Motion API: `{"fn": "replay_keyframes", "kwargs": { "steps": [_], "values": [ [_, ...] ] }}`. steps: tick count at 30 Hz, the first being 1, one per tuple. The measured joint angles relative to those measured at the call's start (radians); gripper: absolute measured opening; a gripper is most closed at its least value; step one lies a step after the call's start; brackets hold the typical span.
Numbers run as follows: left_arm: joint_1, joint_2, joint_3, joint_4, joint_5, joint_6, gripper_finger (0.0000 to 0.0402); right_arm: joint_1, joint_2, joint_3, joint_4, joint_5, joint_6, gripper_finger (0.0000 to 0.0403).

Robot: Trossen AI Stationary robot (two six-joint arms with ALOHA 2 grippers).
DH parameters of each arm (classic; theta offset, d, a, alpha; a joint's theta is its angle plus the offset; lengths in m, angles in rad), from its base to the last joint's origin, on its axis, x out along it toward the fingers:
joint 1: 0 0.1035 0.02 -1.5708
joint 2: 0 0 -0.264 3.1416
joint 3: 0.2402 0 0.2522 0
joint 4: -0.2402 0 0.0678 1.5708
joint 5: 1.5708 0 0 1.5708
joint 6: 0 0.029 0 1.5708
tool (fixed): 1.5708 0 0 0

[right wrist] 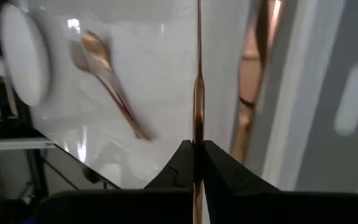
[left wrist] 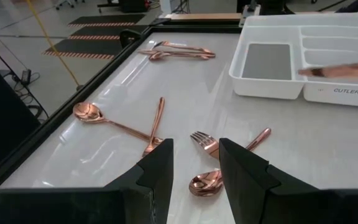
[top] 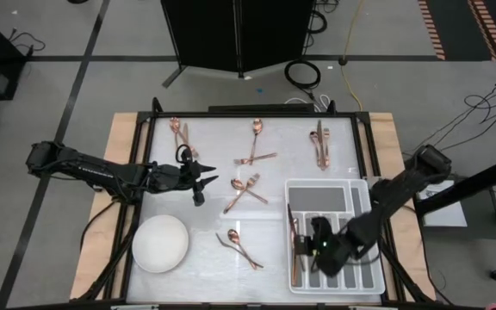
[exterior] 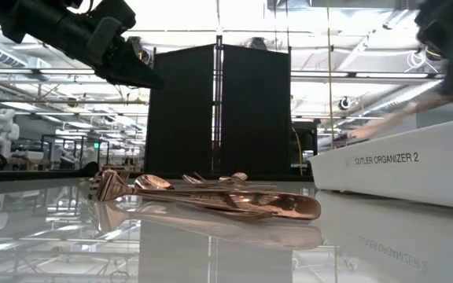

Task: Sort silverware
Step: Put the middle brown knife in white silverware organizer

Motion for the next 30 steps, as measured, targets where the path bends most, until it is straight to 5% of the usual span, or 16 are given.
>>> {"fn": "replay_keyframes", "kwargs": {
  "steps": [5,15,30],
  "values": [
    [0.0,0.0,0.0,0.015,0.0,0.008,0.013,0.016,0.098,0.117,-0.047,0.004,0.0,0.0],
    [0.0,0.0,0.0,0.135,0.006,0.034,0.013,0.023,0.209,0.324,-0.425,-0.031,-0.009,0.0],
    [0.0,0.0,0.0,0.135,0.022,0.035,0.013,0.02,0.267,0.325,-0.384,-0.101,-0.027,0.0]
  ]
}}
